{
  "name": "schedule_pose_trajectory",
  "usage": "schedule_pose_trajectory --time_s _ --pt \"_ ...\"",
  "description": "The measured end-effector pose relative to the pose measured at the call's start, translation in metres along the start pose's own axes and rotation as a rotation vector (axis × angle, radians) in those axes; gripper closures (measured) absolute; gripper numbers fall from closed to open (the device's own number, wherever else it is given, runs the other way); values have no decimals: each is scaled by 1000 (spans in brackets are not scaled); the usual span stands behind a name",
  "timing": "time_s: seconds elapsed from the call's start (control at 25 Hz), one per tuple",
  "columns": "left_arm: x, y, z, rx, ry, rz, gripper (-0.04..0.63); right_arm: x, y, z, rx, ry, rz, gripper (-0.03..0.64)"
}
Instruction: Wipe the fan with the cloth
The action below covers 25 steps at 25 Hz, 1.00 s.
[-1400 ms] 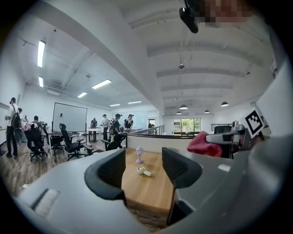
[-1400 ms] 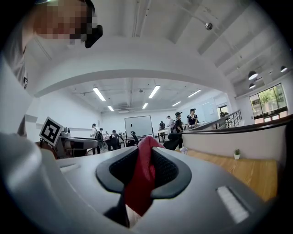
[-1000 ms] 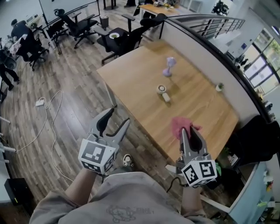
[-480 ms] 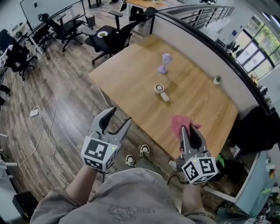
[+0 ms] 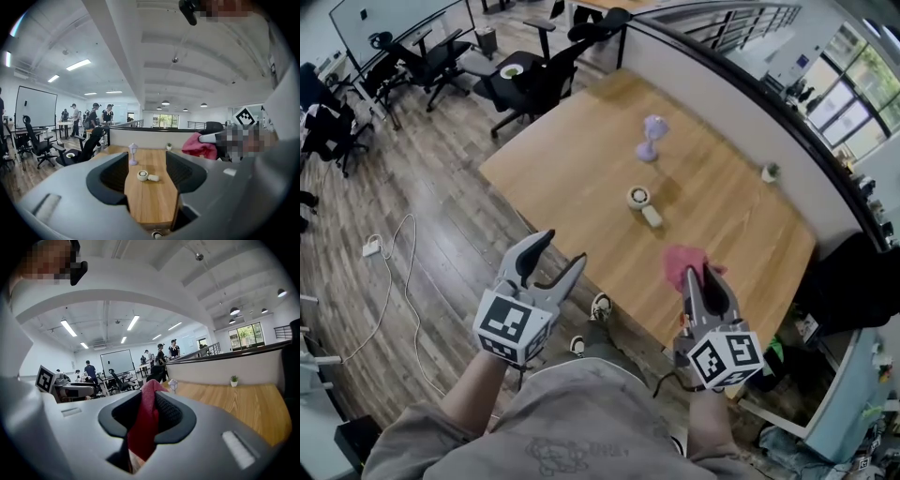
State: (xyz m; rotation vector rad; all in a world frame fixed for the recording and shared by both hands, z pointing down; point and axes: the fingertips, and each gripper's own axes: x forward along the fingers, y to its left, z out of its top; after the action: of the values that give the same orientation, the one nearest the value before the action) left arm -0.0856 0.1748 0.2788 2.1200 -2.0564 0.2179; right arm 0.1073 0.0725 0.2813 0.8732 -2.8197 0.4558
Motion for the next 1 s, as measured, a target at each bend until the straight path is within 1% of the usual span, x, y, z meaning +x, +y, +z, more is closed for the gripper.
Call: schedule_pose_trajectory --time_s 0.2,0.36,0.52,0.72,1.0 --pt "49 16 -2 16 34 -28 345 37 -24 -4 23 40 -4 520" --pt "93 19 -7 31 69 -87 345 67 -52 -5 39 69 -25 520" --pt "140 19 -22 56 123 -147 345 98 -81 -11 60 95 -36 520" --pt "190 22 -41 92 190 -199 345 131 -112 -24 74 141 -43 520" --pt "237 34 -72 166 272 -257 345 164 -139 -45 107 196 -39 520"
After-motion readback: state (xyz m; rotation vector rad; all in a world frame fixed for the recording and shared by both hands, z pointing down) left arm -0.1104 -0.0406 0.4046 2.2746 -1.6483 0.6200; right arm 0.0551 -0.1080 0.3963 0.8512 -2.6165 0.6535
